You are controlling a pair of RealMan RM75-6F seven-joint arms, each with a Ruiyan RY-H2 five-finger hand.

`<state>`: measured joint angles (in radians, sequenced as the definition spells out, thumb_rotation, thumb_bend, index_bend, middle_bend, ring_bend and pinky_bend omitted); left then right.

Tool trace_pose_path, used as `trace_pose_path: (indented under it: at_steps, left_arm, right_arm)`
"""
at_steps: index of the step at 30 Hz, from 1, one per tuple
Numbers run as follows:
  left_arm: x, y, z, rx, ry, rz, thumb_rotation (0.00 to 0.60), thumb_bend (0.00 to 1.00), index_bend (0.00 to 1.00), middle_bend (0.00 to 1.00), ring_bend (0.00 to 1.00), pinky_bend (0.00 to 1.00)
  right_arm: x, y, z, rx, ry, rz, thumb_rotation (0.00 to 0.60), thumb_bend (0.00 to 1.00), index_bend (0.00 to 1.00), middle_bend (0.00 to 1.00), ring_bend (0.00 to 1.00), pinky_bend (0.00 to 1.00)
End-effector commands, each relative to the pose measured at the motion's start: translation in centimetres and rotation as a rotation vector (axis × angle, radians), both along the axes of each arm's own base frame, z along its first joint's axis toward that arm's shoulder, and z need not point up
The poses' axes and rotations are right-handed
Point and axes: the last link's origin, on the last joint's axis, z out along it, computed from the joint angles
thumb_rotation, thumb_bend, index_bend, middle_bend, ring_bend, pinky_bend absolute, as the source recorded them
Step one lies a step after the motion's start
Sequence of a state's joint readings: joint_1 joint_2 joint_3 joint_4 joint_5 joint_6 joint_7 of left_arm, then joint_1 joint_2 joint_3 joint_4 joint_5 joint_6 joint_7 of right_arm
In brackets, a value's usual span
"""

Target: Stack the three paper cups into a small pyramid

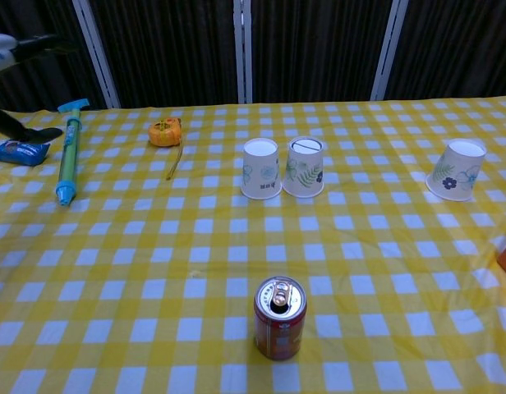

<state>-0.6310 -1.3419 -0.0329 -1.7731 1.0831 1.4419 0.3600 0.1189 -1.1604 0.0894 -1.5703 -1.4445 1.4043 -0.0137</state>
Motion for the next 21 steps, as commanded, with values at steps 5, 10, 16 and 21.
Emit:
trace_pose_path:
  at_steps: [5, 10, 16, 21]
  left_arm:
    - [-5.4, -5.5, 3.5, 0.056, 0.064, 0.071, 0.600, 0.34, 0.00, 0.00, 0.00, 0.00]
    - [-6.4, -6.4, 4.2, 0.055, 0.056, 0.089, 0.600, 0.34, 0.00, 0.00, 0.00, 0.00]
    - [-6.8, -6.7, 5.4, 0.050, -0.002, 0.089, 0.600, 0.34, 0.00, 0.00, 0.00, 0.00]
    - [-6.8, -6.7, 5.6, 0.044, -0.013, 0.083, 0.600, 0.34, 0.00, 0.00, 0.00, 0.00]
  right_arm:
    - [2.7, -3.2, 0.2, -0.010, 0.025, 0.064, 0.600, 0.15, 0.08, 0.00, 0.00, 0.00]
    - [4.7, -6.0, 0.0, 0.012, 0.030, 0.081, 0.600, 0.15, 0.11, 0.00, 0.00, 0.00]
    - [8.6, -11.9, -2.7, 0.107, 0.046, 0.095, 0.600, 0.16, 0.21, 0.00, 0.00, 0.00]
    - [9.5, -13.9, -4.3, 0.156, 0.074, 0.054, 0.600, 0.17, 0.20, 0.00, 0.00, 0.00]
